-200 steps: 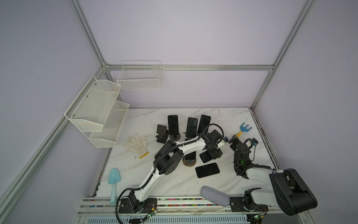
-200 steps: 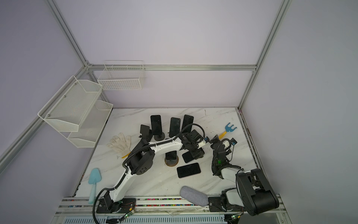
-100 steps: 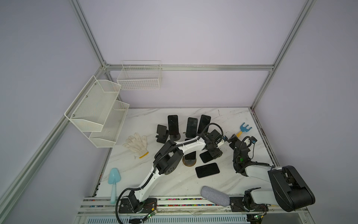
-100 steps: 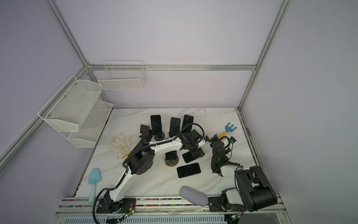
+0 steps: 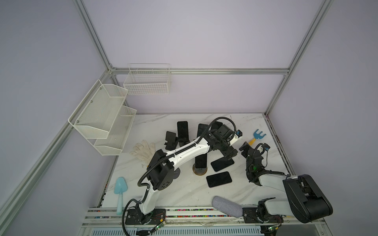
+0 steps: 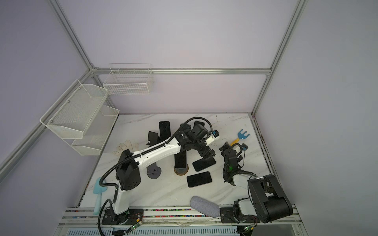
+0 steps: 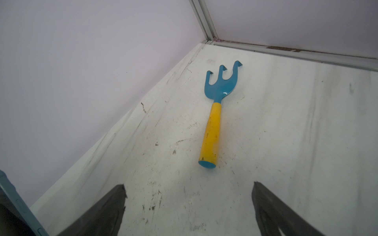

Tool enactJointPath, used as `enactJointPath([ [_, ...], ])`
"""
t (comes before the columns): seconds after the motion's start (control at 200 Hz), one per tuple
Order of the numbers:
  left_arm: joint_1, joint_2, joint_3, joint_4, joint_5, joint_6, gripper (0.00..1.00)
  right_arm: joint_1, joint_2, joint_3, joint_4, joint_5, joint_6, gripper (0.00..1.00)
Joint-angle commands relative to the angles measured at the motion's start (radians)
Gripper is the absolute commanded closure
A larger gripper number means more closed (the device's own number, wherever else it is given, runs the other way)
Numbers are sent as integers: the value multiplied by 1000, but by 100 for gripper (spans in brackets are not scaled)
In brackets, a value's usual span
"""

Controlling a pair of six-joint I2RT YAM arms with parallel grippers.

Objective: Remove the phone from the phone stand
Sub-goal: Place the phone at the center of the table, then remove the phone from the phone stand.

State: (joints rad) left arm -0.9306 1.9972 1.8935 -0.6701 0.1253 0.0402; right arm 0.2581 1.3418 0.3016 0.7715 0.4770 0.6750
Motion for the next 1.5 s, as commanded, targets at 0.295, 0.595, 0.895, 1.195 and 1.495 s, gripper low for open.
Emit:
enactJointPath([
  [0.295, 87, -449, -341, 220, -444, -136, 4, 13, -55, 169, -265, -106, -48, 3],
  [0.595, 376, -695, -770, 417, -515, -408, 0, 244, -112, 535, -632, -50, -100, 4],
  [0.895, 568, -676, -918, 465, -437, -624, 0, 409, -99, 822, -1039, -163, -92, 3],
  [1.195, 630, -734, -1023, 484, -537, -600, 0, 678, 107, 1071, -1371, -124, 105, 3],
  [1.495, 696, -774, -1111, 522, -631, -583, 1, 856, 277, 1257, -1636, 69, 274, 3],
])
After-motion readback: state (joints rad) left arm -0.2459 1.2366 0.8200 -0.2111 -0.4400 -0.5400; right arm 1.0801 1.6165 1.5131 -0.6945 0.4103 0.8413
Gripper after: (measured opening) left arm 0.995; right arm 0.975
